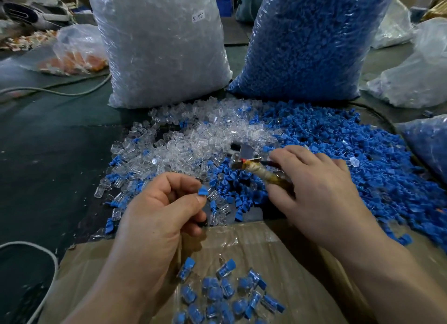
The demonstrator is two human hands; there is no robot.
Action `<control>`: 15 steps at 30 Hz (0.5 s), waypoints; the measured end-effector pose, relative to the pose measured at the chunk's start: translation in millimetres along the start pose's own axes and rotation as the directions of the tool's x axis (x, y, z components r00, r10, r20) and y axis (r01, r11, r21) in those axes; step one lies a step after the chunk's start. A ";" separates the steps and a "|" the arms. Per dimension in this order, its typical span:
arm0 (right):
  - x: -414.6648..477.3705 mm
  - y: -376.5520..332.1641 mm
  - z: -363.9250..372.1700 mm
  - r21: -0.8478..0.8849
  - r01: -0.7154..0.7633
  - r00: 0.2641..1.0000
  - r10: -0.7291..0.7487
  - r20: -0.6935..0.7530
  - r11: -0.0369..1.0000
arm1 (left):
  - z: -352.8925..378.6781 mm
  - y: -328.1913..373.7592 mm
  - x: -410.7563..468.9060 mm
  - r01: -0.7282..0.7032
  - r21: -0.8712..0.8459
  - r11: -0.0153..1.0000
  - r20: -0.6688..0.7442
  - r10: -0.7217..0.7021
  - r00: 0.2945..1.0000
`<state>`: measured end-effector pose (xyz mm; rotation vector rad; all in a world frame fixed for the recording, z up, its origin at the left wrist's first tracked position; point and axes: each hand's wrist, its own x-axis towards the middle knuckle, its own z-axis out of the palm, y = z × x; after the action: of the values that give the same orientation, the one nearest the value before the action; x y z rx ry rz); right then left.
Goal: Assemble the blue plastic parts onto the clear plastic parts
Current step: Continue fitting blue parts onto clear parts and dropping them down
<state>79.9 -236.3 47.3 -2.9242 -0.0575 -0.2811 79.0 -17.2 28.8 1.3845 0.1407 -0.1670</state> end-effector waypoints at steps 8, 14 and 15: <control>-12.0 -11.5 -8.8 0.117 0.158 0.985 -0.164 0.050 0.980 | -0.3 -2.6 -0.2 -0.076 0.017 0.997 -0.029 0.077 0.997; -17.0 -13.7 -10.2 0.135 0.240 0.963 -0.253 0.092 0.961 | -4.6 -1.4 0.3 -0.114 0.007 0.993 0.009 0.114 0.993; -17.1 -13.5 -10.4 0.135 0.241 0.962 -0.255 0.096 0.961 | -5.4 -1.0 -0.1 -0.140 0.031 0.990 0.016 0.139 0.990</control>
<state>60.5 -225.5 56.6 -2.8059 -0.4454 -0.1437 78.8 -12.1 26.9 1.4197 0.0292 -0.0626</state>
